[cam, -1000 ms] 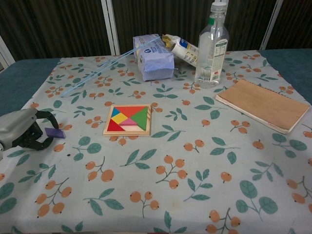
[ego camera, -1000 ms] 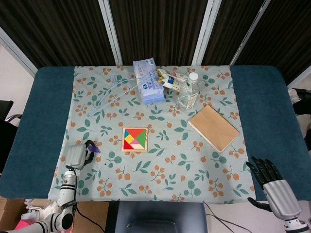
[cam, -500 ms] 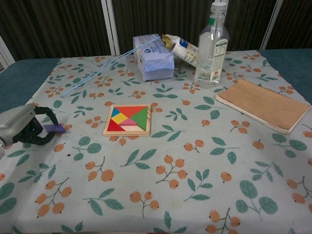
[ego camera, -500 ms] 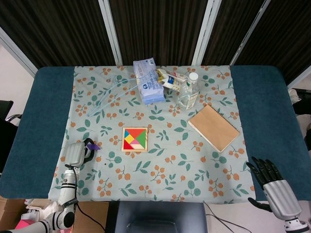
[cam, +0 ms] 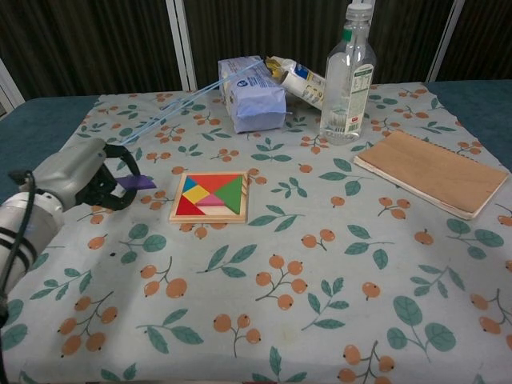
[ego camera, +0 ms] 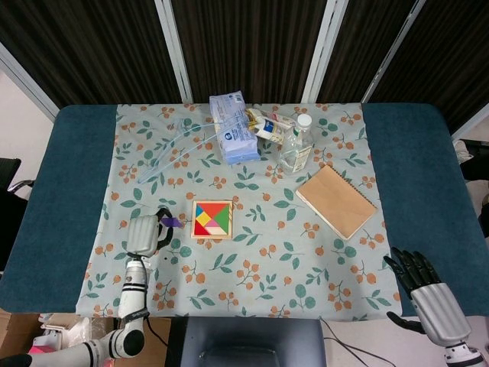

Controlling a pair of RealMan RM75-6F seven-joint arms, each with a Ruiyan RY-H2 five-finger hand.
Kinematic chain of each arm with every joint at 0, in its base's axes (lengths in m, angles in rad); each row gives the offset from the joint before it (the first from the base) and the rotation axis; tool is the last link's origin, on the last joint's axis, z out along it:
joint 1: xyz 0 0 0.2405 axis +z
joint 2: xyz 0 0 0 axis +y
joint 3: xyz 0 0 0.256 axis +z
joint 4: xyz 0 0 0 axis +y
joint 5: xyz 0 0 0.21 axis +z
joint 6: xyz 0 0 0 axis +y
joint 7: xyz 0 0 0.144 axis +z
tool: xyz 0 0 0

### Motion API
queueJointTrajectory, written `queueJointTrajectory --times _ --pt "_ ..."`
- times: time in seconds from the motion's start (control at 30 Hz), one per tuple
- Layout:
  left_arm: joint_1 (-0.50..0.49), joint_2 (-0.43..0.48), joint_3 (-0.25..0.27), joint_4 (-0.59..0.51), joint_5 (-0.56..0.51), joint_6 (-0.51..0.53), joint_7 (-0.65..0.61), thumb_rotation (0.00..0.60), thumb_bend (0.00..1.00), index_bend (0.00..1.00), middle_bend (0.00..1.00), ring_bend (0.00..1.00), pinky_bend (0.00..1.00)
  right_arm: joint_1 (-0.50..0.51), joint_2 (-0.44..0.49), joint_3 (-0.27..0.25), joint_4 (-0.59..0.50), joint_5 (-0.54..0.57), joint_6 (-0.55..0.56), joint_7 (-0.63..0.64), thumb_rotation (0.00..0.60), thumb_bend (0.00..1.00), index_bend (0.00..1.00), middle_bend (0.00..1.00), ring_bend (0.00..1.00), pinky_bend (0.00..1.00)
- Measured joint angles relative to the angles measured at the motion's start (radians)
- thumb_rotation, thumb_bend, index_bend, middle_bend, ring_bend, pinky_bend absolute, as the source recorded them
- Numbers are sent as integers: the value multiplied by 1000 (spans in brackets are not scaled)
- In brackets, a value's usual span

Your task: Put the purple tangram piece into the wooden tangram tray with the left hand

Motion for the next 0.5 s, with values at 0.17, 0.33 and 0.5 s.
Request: queueJointTrajectory --times 0.17,0.33,0.5 --pt "-58 -95 -19 -23 -37 35 138 600 397 603 1000 1000 1000 3 9 -1 3 0 1 24 600 159 0 0 0 0" --pt "-100 -171 -29 9 -70 58 219 600 392 598 1000 1000 1000 6 17 -2 7 -2 1 41 600 160 0 0 0 0" --pt "-137 -239 -42 94 -80 75 254 600 391 595 1000 1000 1000 11 21 -5 7 -5 -6 49 600 160 0 0 0 0"
